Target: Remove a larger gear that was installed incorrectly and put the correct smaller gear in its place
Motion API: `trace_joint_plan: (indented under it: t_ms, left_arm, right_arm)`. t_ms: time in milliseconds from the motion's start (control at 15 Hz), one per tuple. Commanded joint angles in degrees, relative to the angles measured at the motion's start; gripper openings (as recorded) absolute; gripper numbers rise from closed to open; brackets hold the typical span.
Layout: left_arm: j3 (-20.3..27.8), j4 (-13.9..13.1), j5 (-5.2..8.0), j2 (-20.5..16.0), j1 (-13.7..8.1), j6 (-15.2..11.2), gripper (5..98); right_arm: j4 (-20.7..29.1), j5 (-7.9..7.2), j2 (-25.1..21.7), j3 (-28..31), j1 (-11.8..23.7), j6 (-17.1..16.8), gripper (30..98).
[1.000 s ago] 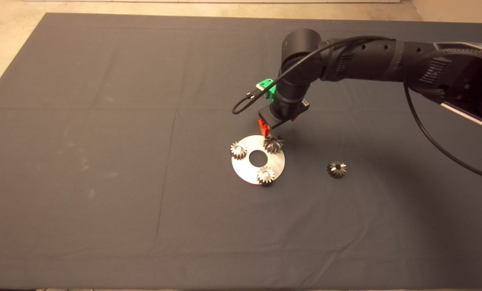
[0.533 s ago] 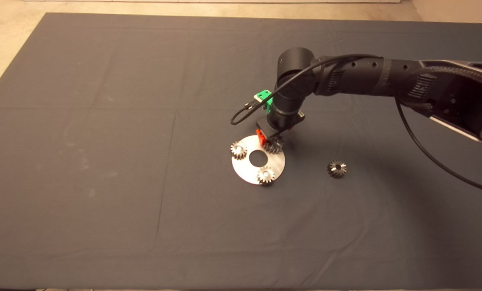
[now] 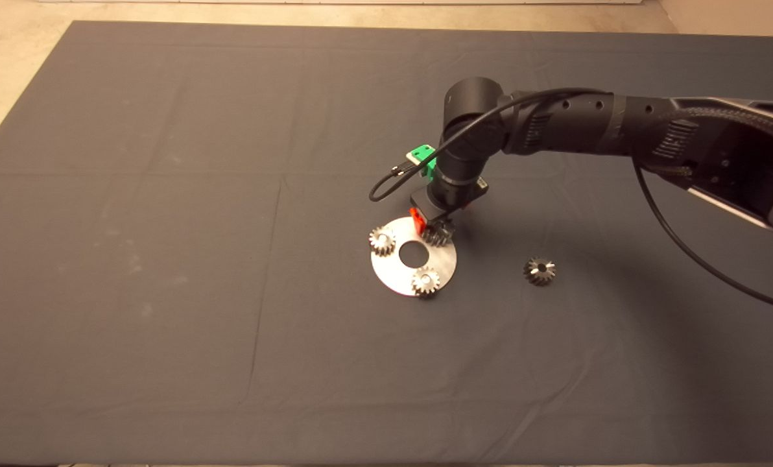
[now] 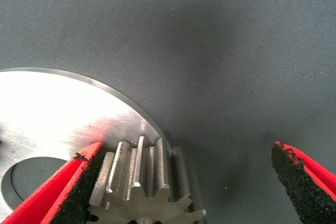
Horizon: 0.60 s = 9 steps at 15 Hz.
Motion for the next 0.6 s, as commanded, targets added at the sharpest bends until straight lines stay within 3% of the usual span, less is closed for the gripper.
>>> trace_joint_plan:
  t_ms: [0, 533]
  left_arm:
    - [0.67, 0.43, 7.57, -0.14, 1.00, -0.16, 59.2]
    - [0.67, 0.43, 7.57, -0.23, 1.00, -0.16, 59.2]
  right_arm:
    - [10.26, -6.13, 0.24, 0.02, 1.62, 0.21, 84.1]
    - [10.71, -5.78, 0.32, 0.28, 1.62, 0.21, 84.1]
